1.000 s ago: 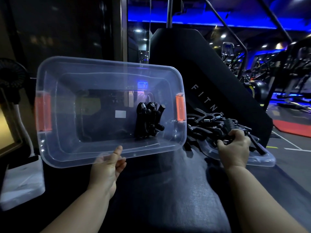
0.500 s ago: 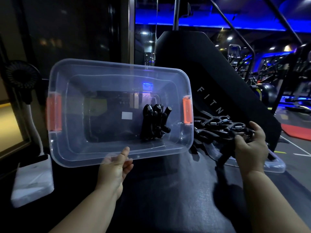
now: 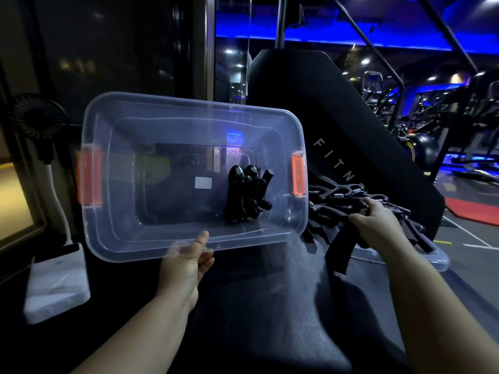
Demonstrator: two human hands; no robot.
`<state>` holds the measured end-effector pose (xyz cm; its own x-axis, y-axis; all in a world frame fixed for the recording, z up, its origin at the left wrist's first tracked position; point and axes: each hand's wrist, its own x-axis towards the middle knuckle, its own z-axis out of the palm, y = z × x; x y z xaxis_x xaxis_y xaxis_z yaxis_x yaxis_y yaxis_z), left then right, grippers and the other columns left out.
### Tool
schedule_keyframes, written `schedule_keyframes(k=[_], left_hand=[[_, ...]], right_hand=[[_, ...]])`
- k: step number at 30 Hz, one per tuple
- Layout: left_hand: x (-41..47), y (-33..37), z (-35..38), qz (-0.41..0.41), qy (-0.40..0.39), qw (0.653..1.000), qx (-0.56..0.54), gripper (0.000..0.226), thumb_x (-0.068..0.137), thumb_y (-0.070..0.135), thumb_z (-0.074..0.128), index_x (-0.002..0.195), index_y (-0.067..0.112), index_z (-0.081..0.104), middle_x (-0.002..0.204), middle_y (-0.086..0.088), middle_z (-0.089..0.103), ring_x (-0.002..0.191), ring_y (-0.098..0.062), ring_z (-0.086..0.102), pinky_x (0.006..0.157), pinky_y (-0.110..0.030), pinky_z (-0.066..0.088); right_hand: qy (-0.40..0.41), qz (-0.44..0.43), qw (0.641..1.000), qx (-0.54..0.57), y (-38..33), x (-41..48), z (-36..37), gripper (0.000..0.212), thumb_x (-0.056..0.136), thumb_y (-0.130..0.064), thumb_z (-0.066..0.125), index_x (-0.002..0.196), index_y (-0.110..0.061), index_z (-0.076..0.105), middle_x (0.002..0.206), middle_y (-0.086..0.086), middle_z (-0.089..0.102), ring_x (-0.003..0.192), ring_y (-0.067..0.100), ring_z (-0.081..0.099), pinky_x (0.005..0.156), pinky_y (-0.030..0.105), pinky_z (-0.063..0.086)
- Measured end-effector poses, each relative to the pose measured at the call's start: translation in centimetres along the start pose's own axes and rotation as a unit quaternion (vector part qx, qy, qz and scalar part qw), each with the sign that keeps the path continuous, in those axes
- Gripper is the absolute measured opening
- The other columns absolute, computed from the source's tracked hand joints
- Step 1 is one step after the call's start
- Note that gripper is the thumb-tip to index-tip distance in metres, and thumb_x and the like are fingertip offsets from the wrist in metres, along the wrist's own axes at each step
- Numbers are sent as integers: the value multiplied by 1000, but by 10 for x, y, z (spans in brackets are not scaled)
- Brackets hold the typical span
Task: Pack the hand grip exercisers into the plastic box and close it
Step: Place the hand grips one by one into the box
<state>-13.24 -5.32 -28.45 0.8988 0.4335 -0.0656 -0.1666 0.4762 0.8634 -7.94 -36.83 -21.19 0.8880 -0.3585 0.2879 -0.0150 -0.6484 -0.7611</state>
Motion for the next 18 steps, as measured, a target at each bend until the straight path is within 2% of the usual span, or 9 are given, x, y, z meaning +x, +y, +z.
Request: schedule_keyframes(k=[2,4,6,8,10,12,14,16,18], left_hand=[[0,0,0,0,0,1000,1,20,82,22,71,84,12,54,69,-5,60,67,-15,59,63,-26,52],[-1,0,1,0,2,1000,0,20,83,22,71,84,12,54,69,-5,61,67,-15,60,64,-26,51],[-1,0,0,-1,2,1000,0,20,83,22,71,84,12,54,70,-6,60,68,-15,60,64,-27,51],[-1,0,0,-2,-1,1000,1,20,83,22,71,85,12,54,70,-6,60,68,-15,60,65,-27,52],[0,0,0,-3,-3,1000,-1,21,82,22,71,86,12,53,70,-6,60,67,-15,60,65,-27,52],[0,1,0,-5,-3,1000,-3,20,83,22,71,86,13,53,70,-6,60,67,-15,60,65,-27,52],[-1,1,0,-4,-4,1000,-4,21,83,21,71,86,13,52,70,-6,61,67,-15,60,65,-27,52],[-1,1,0,-3,-8,1000,-4,21,83,22,71,86,13,52,70,-5,61,67,-14,60,65,-26,53],[-1,1,-1,-3,-9,1000,-5,21,82,22,71,86,13,52,71,-5,61,67,-14,60,66,-27,53]], right_hand=[[-57,27,996,-61,-5,0,-1,27,84,-37,60,94,-11,59,78,10,64,64,27,61,64,38,51],[-94,48,987,-121,-8,-1,-2,48,88,-55,52,79,-9,59,71,7,64,62,24,61,68,35,51],[-105,54,976,-182,-12,0,-3,61,90,-64,39,88,-10,67,73,7,70,65,25,68,75,39,57],[-135,66,967,-205,-17,-3,-5,57,96,-57,33,100,-14,70,74,11,72,61,26,70,69,37,59],[-166,108,969,-146,-19,-5,-7,60,95,-61,34,87,-11,67,72,15,72,54,26,69,53,28,53],[-207,145,966,-43,-15,-8,-8,63,90,-66,41,90,-7,63,83,18,73,52,27,68,45,25,49],[-239,162,956,42,-12,-12,-11,65,87,-67,47,103,-5,61,91,19,70,54,27,67,49,29,54],[-248,163,952,79,-9,-17,-12,61,85,-64,52,112,-10,57,101,18,66,62,27,70,56,33,57],[-239,165,949,120,-7,-23,-12,61,82,-62,58,116,-11,56,98,14,64,68,26,70,56,30,56]])
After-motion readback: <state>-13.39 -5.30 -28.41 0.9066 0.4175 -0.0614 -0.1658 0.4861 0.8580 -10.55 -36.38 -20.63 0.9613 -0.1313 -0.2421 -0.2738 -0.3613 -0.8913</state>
